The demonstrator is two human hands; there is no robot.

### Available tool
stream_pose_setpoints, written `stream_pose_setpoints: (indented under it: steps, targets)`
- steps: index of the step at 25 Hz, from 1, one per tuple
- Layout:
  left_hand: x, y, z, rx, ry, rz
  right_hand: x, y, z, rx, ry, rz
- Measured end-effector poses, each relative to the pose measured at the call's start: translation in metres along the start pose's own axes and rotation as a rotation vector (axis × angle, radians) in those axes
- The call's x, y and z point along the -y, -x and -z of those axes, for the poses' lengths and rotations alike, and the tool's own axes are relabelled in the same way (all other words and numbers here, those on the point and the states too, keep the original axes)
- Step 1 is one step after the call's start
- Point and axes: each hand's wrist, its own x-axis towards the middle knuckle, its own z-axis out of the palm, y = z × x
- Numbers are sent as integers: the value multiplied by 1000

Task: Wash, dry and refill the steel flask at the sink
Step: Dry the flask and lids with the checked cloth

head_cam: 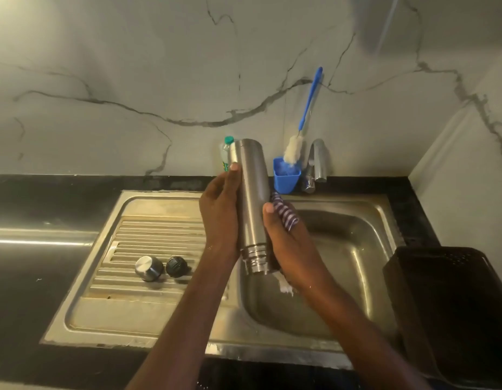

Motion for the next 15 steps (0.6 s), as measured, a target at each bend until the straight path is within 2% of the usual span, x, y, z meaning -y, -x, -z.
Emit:
stream_pose_setpoints:
  steps: [2, 3, 5, 8, 10, 13, 15]
  targets:
    - [3, 2, 1, -6, -86, -38, -10, 1, -3, -46, 218, 156]
    - [4, 10, -1, 39, -114, -37, -10, -1, -4, -73, 251, 214]
    - [5, 31, -9, 171, -133, 9, -3, -10, 2, -150, 76, 239]
    - [8, 45, -20, 320, -160, 10, 9, -26, 12, -140, -226, 103]
    - [10, 40, -22, 322, -176, -2, 2, -30, 10, -95, -186, 4]
    - [7, 19, -15, 217, -56, 141, -5, -20, 7, 59, -178, -92]
    - [3, 3, -2, 243, 35, 219, -1, -12, 17, 144, -201, -192]
